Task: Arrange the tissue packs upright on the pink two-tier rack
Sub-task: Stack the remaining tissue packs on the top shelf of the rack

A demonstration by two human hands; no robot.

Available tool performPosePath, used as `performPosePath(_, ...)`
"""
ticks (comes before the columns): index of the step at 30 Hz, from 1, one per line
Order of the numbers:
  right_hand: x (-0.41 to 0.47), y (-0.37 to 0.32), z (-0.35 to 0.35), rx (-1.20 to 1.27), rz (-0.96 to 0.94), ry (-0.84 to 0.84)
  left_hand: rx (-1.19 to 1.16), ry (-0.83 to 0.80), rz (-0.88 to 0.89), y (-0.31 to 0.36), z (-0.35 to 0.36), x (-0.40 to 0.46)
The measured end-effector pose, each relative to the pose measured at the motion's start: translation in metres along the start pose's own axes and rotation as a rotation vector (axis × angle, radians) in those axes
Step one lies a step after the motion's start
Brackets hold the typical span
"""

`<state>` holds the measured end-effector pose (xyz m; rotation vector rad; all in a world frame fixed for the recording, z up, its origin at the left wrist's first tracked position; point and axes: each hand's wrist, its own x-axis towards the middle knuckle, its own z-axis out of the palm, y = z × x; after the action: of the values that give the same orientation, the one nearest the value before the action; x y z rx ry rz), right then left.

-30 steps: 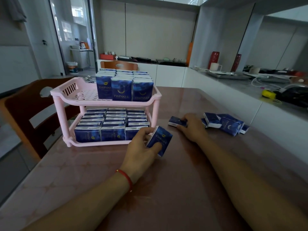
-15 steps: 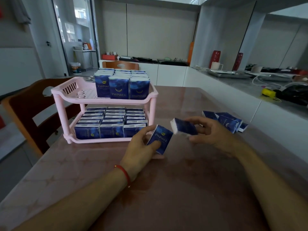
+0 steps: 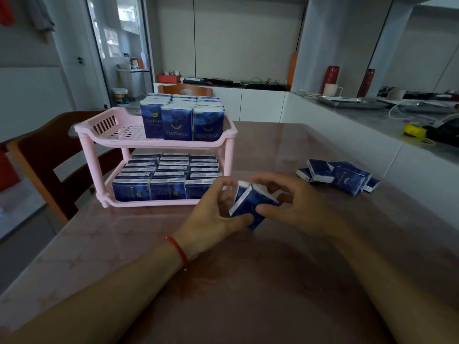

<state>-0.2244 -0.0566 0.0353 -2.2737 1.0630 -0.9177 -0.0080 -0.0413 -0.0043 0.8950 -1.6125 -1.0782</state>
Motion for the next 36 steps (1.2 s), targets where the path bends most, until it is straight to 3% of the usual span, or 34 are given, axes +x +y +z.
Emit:
performPosePath(6,0.003,0.003,0.011,-0.178,-0.070,-0.006,0.359,-0.112,0.000,-0.001,-0.011,0.002)
performPosePath(8,0.005,0.003,0.015,-0.184,-0.068,-0.020,0.350,-0.138,-0.024,0.002,-0.015,0.002)
performPosePath(21,0.003,-0.017,0.041,0.144,-0.034,0.157,0.500,-0.094,0.007,0.034,-0.041,-0.011)
performPosePath(30,0.027,-0.080,0.061,0.342,-0.158,0.136,0.660,0.055,0.106,0.120,-0.115,-0.045)
performPosePath(36,0.042,-0.079,0.073,0.250,-0.176,0.257,0.621,0.231,0.116,0.153,-0.187,-0.009)
